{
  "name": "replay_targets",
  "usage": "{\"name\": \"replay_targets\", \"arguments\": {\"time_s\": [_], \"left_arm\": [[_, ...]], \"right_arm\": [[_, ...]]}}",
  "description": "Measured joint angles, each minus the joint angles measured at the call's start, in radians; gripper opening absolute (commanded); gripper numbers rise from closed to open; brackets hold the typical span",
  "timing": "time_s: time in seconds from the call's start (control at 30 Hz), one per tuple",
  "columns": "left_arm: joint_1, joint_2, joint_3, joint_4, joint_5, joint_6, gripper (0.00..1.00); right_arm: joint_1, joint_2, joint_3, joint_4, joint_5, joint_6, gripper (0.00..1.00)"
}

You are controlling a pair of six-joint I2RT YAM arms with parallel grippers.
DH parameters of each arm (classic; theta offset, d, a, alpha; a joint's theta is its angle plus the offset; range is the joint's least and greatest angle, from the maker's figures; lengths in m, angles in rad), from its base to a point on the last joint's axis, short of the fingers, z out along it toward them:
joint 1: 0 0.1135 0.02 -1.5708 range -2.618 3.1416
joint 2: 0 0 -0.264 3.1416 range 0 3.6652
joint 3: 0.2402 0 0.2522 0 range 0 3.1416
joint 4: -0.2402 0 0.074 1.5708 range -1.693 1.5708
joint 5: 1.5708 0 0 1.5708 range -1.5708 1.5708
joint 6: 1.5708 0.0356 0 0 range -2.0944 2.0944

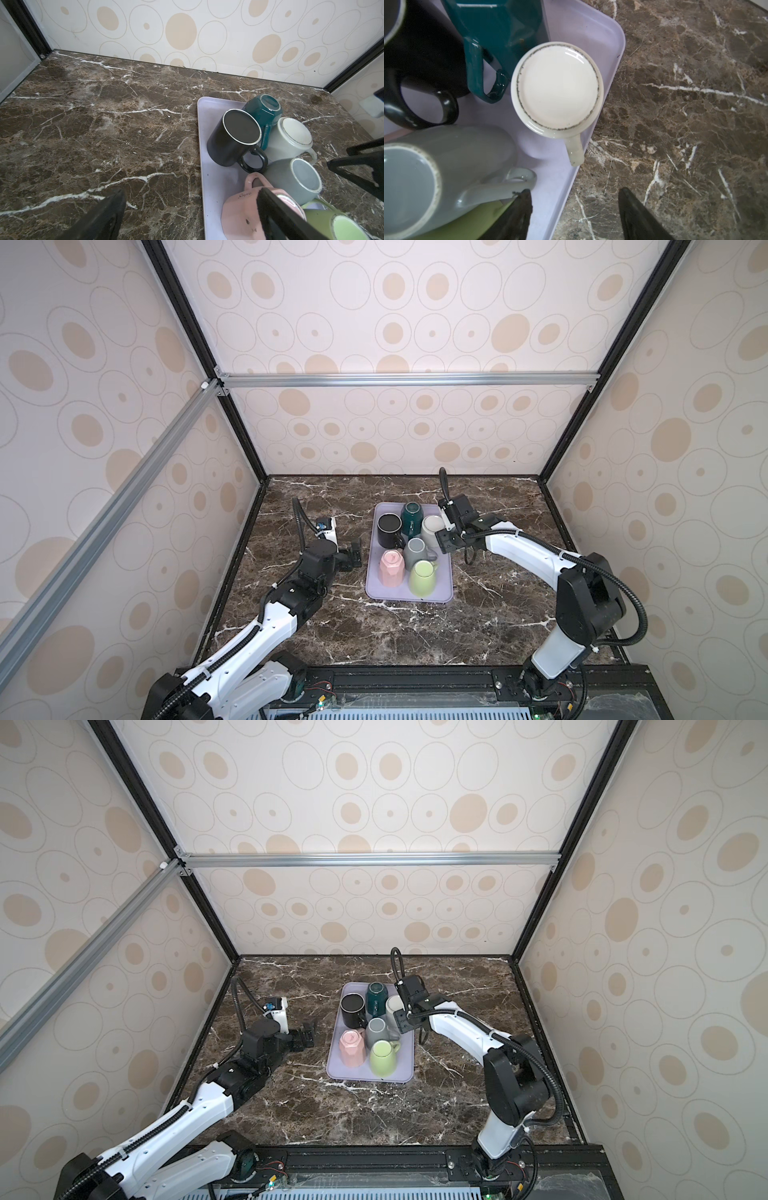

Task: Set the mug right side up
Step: 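Move the right gripper over the upside-down white mug and grasp it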

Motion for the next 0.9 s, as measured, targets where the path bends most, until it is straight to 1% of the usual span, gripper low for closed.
{"name": "replay_targets", "arguments": {"time_s": [0.07,0.17,0.2,0.23,0.3,0.33,0.43,0.67,0.77,0.9], "left_arm": [[0.0,0.0,0.0,-0.002,0.004,0.0,0.98],[0.0,-0.002,0.0,-0.003,0.01,0.0,0.98],[0.0,-0.002,0.0,-0.003,0.011,0.0,0.98],[0.0,-0.003,0.0,-0.003,0.013,0.0,0.98],[0.0,-0.004,0.0,-0.005,0.016,-0.001,0.98],[0.0,-0.004,0.0,-0.005,0.017,-0.001,0.98],[0.0,-0.006,0.0,-0.006,0.019,-0.003,0.98],[0.0,-0.022,-0.001,-0.01,0.019,-0.003,0.98],[0.0,-0.032,-0.002,-0.01,0.017,-0.003,0.98],[0.0,-0.039,-0.003,-0.011,0.002,-0.003,0.98]], "right_arm": [[-0.013,0.024,0.03,-0.025,-0.021,-0.016,0.6],[-0.029,0.054,0.071,-0.051,-0.05,-0.04,0.59],[-0.035,0.064,0.085,-0.06,-0.058,-0.045,0.56],[-0.04,0.075,0.101,-0.068,-0.067,-0.051,0.54],[-0.047,0.099,0.132,-0.083,-0.075,-0.06,0.54],[-0.05,0.112,0.148,-0.089,-0.077,-0.063,0.52],[-0.058,0.147,0.187,-0.111,-0.091,-0.071,0.52],[-0.061,0.195,0.217,-0.142,-0.103,-0.082,0.51],[-0.061,0.206,0.225,-0.148,-0.105,-0.083,0.44],[-0.061,0.233,0.251,-0.161,-0.101,-0.085,0.44]]}}
